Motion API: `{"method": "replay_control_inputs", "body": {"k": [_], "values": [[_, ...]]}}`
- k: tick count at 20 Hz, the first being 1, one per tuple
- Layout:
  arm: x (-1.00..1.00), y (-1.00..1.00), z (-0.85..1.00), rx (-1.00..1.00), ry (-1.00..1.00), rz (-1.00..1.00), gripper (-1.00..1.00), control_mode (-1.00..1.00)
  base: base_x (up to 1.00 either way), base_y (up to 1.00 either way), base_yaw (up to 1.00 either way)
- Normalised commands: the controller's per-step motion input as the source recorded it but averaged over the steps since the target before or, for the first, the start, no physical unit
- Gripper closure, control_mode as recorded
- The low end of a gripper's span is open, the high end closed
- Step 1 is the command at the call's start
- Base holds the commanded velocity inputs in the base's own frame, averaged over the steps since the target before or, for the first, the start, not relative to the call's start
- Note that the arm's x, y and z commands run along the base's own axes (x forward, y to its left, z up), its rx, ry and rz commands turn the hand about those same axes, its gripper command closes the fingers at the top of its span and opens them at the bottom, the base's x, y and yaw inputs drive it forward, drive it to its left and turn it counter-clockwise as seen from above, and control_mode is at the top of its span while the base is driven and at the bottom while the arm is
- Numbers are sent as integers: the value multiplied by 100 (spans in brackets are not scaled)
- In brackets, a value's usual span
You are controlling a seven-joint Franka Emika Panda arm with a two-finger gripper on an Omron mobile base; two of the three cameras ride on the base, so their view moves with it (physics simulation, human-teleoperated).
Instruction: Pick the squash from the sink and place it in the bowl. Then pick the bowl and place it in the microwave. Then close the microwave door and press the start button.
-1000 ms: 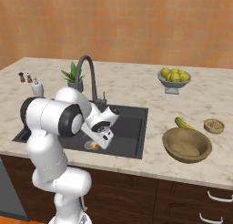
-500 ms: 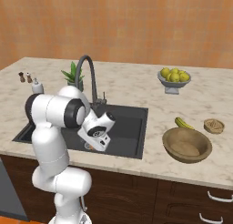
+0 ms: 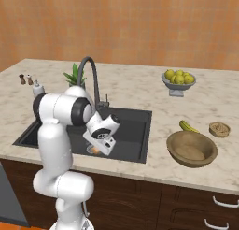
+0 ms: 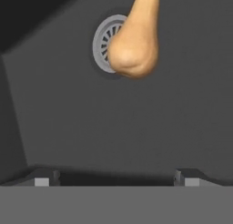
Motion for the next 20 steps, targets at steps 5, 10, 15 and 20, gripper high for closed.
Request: {"method": "replay_control_inputs", "body": {"k": [5, 10, 15, 20], "values": [[19, 0, -27, 0, 0, 0, -100, -100, 0, 0, 0], [26, 1, -42, 0, 0, 0, -100, -100, 0, 0, 0], [42, 0, -22, 0, 0, 0, -100, -100, 0, 0, 0], [41, 4, -28, 0, 0, 0, -100, -100, 0, 0, 0]]}}
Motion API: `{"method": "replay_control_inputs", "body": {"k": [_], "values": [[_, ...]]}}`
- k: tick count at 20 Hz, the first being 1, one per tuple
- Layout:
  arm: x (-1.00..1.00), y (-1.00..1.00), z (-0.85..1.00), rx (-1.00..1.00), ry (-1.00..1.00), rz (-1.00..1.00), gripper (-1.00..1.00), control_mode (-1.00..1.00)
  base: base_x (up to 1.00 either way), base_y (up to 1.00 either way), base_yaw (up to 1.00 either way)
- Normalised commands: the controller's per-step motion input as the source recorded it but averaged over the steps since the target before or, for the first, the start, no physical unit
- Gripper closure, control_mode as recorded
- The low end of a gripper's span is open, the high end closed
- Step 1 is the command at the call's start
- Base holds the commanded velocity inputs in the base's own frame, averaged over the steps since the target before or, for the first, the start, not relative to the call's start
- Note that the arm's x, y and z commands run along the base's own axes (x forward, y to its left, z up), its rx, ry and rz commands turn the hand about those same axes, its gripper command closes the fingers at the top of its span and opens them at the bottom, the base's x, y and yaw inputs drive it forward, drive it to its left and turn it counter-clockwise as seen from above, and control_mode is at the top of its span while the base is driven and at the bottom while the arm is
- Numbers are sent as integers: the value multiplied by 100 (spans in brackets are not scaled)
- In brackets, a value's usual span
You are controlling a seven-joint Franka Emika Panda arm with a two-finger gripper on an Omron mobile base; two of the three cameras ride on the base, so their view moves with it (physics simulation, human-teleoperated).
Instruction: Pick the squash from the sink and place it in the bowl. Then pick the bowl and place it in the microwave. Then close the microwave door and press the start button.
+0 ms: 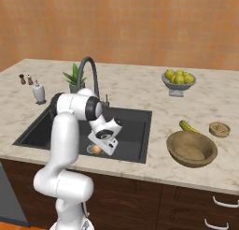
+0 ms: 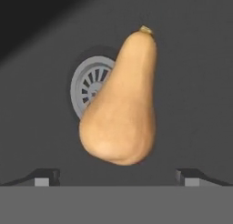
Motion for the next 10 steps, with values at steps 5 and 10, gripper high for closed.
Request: {"method": "replay_control_inputs", "body": {"k": [5, 10], "values": [[41, 6, -31, 0, 0, 0, -100, -100, 0, 0, 0], [28, 8, -39, 0, 0, 0, -100, -100, 0, 0, 0]]}}
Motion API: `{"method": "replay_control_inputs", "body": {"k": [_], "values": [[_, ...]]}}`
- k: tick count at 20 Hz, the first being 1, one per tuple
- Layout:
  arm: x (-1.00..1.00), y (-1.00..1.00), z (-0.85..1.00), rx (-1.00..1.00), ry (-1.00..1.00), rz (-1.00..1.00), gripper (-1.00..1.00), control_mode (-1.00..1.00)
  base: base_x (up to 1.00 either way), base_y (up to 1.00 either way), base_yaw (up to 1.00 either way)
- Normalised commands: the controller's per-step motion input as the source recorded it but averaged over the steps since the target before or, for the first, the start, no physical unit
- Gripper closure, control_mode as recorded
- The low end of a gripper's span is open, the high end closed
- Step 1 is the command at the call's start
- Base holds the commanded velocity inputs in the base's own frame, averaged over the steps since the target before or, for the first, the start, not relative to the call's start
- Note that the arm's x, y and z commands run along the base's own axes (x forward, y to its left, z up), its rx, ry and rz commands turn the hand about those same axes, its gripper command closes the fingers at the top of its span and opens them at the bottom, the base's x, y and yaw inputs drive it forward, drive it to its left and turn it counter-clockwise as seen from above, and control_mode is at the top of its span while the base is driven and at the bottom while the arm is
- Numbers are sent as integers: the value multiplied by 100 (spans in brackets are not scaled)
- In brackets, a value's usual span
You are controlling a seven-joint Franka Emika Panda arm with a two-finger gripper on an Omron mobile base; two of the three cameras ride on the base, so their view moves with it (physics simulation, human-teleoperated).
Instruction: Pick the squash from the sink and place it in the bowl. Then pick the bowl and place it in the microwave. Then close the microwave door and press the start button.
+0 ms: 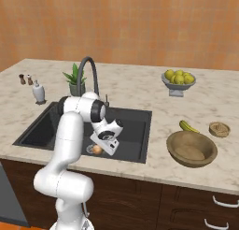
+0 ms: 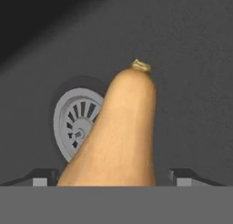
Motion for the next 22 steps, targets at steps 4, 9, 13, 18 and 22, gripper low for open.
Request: {"method": "replay_control_inputs", "body": {"k": [4, 9, 13, 18, 22], "values": [[2, 31, -60, -1, 0, 0, 100, -100, 0, 0, 0], [-8, 15, -10, 0, -6, 1, 100, -100, 0, 0, 0], [-48, -8, 44, -6, -11, -9, 100, -100, 0, 0, 0], [-47, -32, 85, -10, -7, -13, 100, -100, 0, 0, 0], [-53, -20, 100, -13, -6, -15, 100, -100, 0, 0, 0]]}}
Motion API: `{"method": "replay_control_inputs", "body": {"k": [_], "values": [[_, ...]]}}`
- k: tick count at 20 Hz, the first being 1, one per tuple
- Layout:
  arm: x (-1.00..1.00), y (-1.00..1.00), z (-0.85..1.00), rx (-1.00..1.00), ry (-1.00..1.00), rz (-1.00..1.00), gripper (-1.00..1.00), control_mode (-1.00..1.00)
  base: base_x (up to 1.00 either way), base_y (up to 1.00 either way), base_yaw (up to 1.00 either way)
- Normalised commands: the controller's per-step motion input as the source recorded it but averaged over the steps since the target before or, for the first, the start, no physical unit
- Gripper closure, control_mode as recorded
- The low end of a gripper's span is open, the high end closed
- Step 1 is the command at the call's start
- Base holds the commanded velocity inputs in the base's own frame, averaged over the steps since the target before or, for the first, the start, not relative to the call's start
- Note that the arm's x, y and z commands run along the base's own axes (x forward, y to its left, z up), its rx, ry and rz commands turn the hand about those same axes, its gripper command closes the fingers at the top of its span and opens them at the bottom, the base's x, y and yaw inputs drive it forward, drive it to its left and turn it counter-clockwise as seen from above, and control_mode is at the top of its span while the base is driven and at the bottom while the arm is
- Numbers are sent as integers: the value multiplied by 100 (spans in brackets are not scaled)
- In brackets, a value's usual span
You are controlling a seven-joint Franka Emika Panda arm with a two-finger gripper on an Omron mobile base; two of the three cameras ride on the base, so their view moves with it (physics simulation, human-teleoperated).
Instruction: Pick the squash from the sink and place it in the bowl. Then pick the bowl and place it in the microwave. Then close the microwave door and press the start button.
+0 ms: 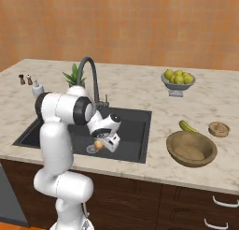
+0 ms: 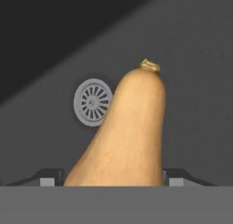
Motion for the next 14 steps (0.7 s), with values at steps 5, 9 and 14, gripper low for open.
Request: {"method": "replay_control_inputs", "body": {"k": [5, 9, 14], "values": [[-56, -25, 100, -12, -4, -16, 100, -100, 0, 0, 0], [-61, -36, 100, -8, -3, -16, 100, -100, 0, 0, 0], [-54, -57, 100, -1, 0, -17, 100, -100, 0, 0, 0]]}}
